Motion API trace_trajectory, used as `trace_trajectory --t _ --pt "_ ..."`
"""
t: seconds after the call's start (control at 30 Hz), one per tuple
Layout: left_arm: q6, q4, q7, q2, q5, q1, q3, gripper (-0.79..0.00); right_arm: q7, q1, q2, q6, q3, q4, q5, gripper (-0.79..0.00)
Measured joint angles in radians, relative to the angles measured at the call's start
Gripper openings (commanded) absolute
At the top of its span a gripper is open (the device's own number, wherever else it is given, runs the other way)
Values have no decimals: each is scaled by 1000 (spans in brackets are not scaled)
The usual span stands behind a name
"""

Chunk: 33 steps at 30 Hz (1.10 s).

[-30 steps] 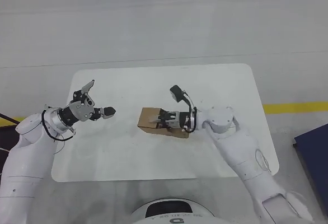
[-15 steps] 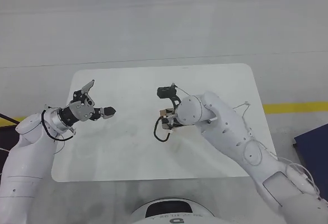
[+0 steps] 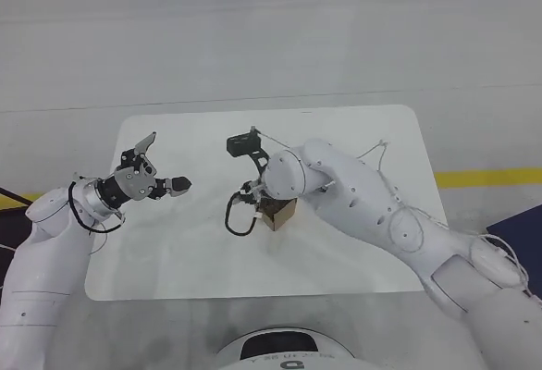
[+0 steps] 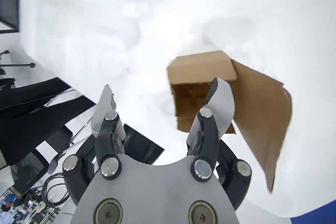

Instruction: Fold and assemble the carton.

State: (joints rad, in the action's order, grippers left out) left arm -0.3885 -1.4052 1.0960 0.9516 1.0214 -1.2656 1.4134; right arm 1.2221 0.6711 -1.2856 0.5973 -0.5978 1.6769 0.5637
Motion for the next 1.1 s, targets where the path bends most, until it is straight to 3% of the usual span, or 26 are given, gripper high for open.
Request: trace_trajectory --t 0.17,0.3,0.5,0.6,0.67,0.77,0.93,1.1 --pt "0 0 0 0 0 0 0 0 -49 146 70 49 -139 329 16 0" --pt "0 0 0 0 0 0 0 0 -173 377 125 -43 -329 520 15 0" --pt "0 0 0 0 0 0 0 0 -461 771 168 -386 -627 554 -160 0" --pt "0 0 0 0 0 0 0 0 -529 955 181 -517 -729 485 -224 0" --pt "0 0 0 0 0 0 0 0 -554 1023 183 -563 -753 414 -245 0" --pt "0 0 0 0 0 0 0 0 -584 1032 178 -617 -724 270 -297 0" --pt "0 0 0 0 0 0 0 0 -674 918 151 -711 -619 39 -390 -83" --pt "0 0 0 0 0 0 0 0 -752 800 123 -788 -524 -130 -431 -74"
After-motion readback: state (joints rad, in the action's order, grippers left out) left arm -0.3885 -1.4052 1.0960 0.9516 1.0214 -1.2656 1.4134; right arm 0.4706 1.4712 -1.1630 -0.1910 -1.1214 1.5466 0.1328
